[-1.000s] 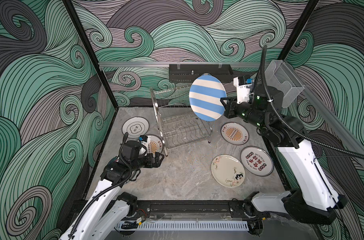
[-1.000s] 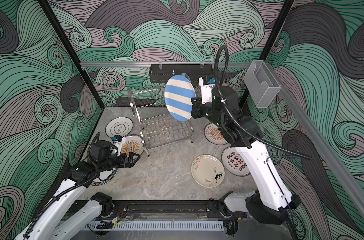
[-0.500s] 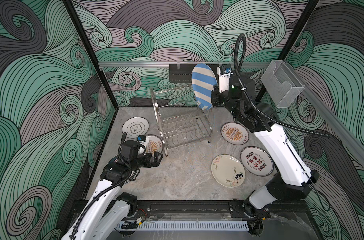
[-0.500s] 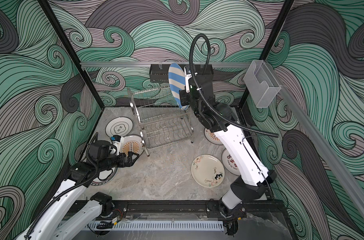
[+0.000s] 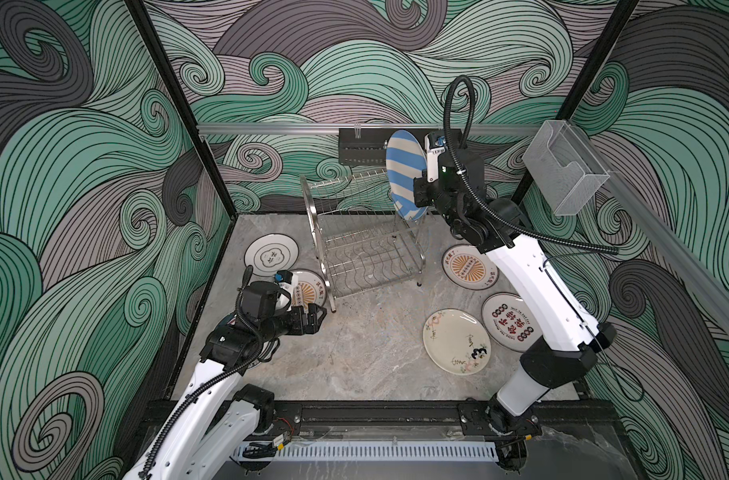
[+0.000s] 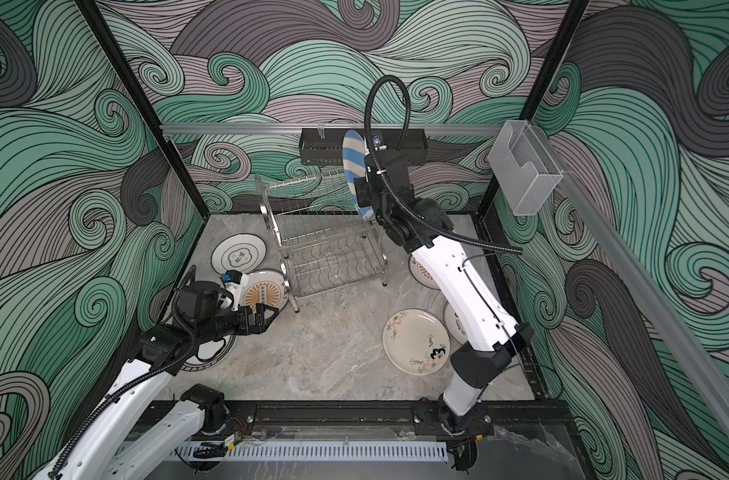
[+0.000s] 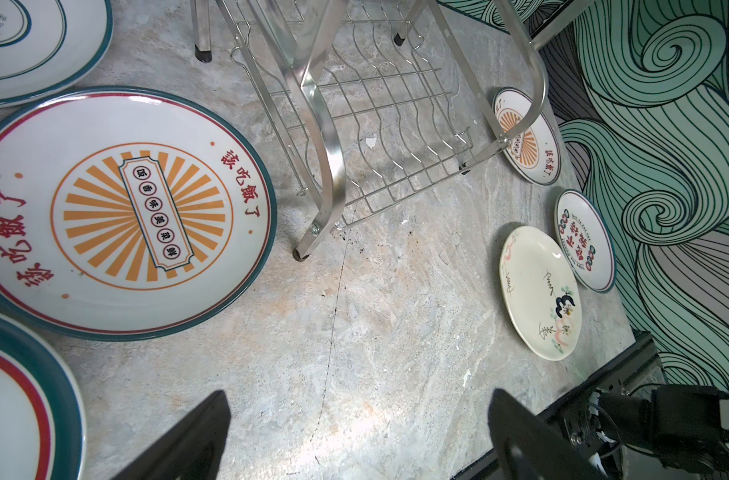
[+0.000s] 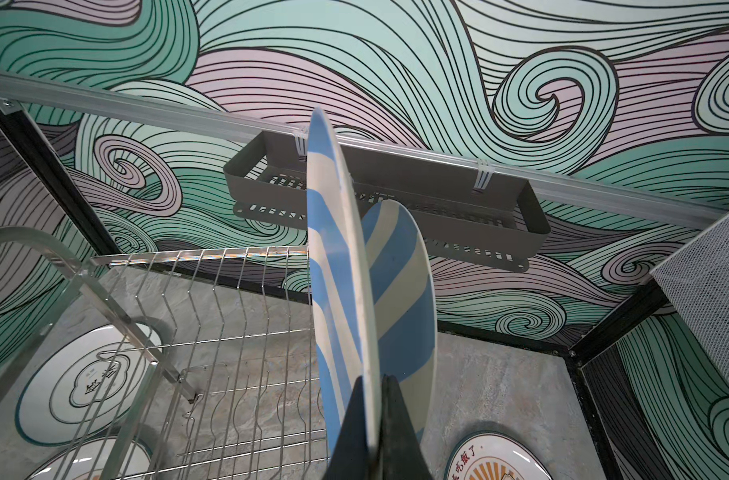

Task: Load the plates into the dish rack
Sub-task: 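Lower the striped plate into the rack beside the first plate, right gripper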

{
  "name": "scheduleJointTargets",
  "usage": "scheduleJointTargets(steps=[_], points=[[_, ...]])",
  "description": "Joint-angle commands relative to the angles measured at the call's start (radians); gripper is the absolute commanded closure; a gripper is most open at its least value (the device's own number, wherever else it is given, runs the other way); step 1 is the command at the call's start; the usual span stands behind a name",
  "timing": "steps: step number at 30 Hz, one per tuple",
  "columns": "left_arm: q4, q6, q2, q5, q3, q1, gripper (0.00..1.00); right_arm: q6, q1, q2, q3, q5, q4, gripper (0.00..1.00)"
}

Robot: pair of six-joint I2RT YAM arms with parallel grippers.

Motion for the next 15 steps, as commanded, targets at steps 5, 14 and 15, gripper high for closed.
scheduleJointTargets(steps=[5,14,15], points=[[-0.007,0.014,-0.007,0.005,0.0,0.014,0.01,0.04,-0.013,0.033,0.002,0.002,0.065,1.0],[-0.007,0.015,0.002,0.012,0.0,0.024,0.01,0.054,-0.017,0.063,-0.005,0.048,0.064,1.0],[-0.007,0.015,0.001,0.012,0.0,0.024,0.01,0.056,-0.017,0.065,-0.007,0.051,0.064,1.0]])
